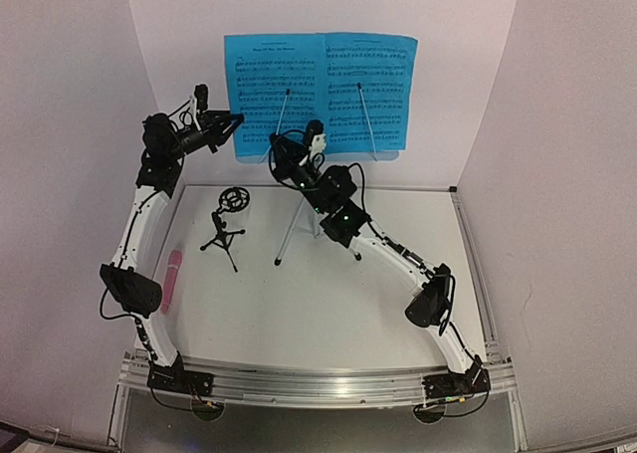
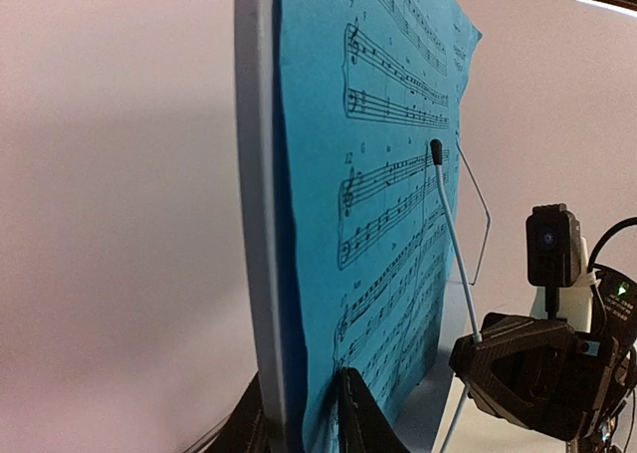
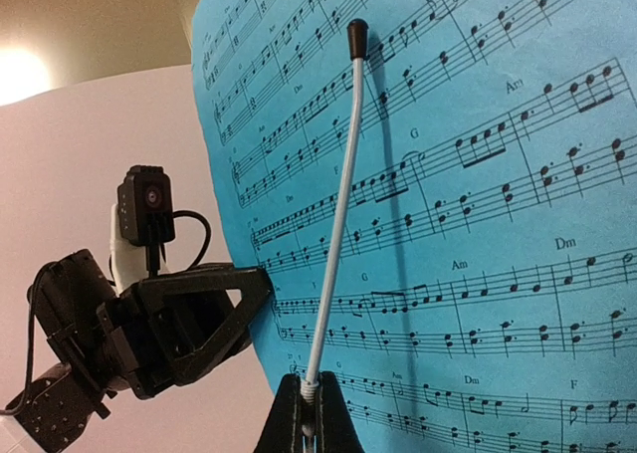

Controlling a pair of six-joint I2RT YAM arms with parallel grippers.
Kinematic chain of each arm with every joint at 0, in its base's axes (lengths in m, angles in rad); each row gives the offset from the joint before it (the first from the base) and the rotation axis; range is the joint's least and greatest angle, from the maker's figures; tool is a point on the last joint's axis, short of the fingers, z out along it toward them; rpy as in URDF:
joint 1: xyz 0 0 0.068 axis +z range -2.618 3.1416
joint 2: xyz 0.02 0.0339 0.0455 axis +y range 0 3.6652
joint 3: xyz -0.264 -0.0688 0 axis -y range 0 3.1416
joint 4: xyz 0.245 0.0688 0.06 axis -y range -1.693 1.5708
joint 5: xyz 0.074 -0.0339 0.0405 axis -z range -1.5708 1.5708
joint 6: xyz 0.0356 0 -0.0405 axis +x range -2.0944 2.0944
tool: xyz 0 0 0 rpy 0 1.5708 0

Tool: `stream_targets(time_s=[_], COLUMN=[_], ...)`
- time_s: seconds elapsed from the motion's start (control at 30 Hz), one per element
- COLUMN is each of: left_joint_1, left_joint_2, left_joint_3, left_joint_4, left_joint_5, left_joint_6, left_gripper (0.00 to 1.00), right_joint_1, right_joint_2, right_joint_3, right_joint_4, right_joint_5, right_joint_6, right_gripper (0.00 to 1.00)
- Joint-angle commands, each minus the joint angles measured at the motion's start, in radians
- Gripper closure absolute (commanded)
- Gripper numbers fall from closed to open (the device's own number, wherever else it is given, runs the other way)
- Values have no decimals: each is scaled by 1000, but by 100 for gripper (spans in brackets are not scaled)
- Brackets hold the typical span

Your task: Pack up the instrument practice props

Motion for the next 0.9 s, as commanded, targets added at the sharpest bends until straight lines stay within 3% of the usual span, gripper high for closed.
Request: stream_targets(time_s=[0.0, 0.2, 0.4, 0.67, 0.87], left_joint_1=[5, 34, 50, 7, 7], left_joint_2=[-55, -83, -94, -77, -50], left_joint_3=[23, 12, -9, -27, 10], left_joint_4=[0, 6, -15, -9, -53], left_joint_5=[-5, -2, -18, 12, -89], left_joint_6=[29, 28, 58, 80, 109], left_gripper=[77, 71, 72, 46, 62], right_joint_1=[6, 6, 6, 6, 6], right_joint_2=[-43, -43, -40, -34, -38], right_joint_3=[-8, -10, -10, -5, -10], right_joint_4=[-24, -24, -22, -23, -22], right_joint_5=[-9, -11, -11, -16, -22], right_joint_6=[-13, -10, -6, 1, -4], right_gripper=[100, 100, 100, 100, 100])
